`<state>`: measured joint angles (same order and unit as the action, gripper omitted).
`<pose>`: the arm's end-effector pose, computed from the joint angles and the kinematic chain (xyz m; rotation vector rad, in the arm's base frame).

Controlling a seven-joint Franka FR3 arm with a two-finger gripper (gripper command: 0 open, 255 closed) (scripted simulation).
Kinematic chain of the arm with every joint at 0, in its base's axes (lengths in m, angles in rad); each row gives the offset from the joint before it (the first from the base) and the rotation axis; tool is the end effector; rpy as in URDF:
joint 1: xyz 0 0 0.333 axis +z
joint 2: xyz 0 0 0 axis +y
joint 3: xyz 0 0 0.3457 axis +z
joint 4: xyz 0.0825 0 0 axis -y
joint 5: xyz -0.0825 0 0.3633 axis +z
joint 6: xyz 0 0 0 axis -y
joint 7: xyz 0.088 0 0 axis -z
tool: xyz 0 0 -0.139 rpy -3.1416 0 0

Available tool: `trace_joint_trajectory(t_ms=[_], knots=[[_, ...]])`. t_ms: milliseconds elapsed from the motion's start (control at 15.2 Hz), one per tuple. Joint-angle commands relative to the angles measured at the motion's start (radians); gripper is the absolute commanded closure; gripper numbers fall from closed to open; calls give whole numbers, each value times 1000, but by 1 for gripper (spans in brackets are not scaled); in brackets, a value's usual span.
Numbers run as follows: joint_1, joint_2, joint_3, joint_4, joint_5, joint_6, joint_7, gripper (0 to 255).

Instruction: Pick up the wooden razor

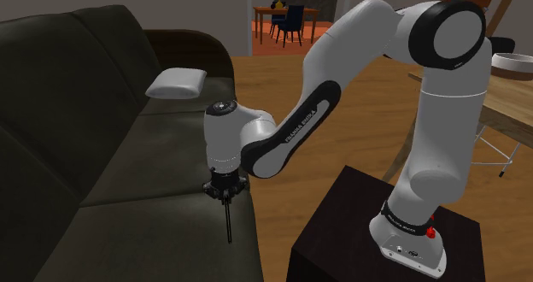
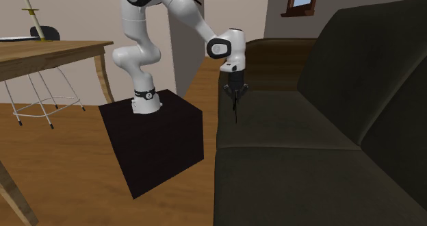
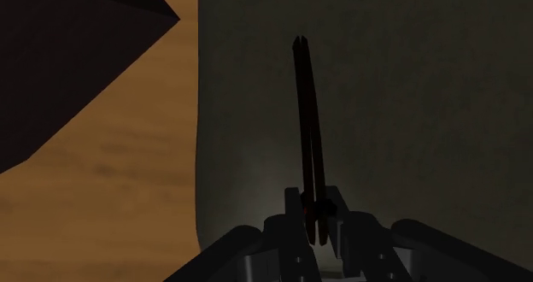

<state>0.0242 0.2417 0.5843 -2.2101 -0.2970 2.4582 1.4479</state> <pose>0.4555 0.3060 0.3041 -2.9660 0.9673 -0.1295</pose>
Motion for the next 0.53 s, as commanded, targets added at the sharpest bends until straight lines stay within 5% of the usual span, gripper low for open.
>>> trace_joint_trajectory(t_ms=[0, 462], knots=[[-7, -23, 11, 5, 25, -23, -17, 255], [-26, -96, 35, 28, 100, -101, -72, 255]])
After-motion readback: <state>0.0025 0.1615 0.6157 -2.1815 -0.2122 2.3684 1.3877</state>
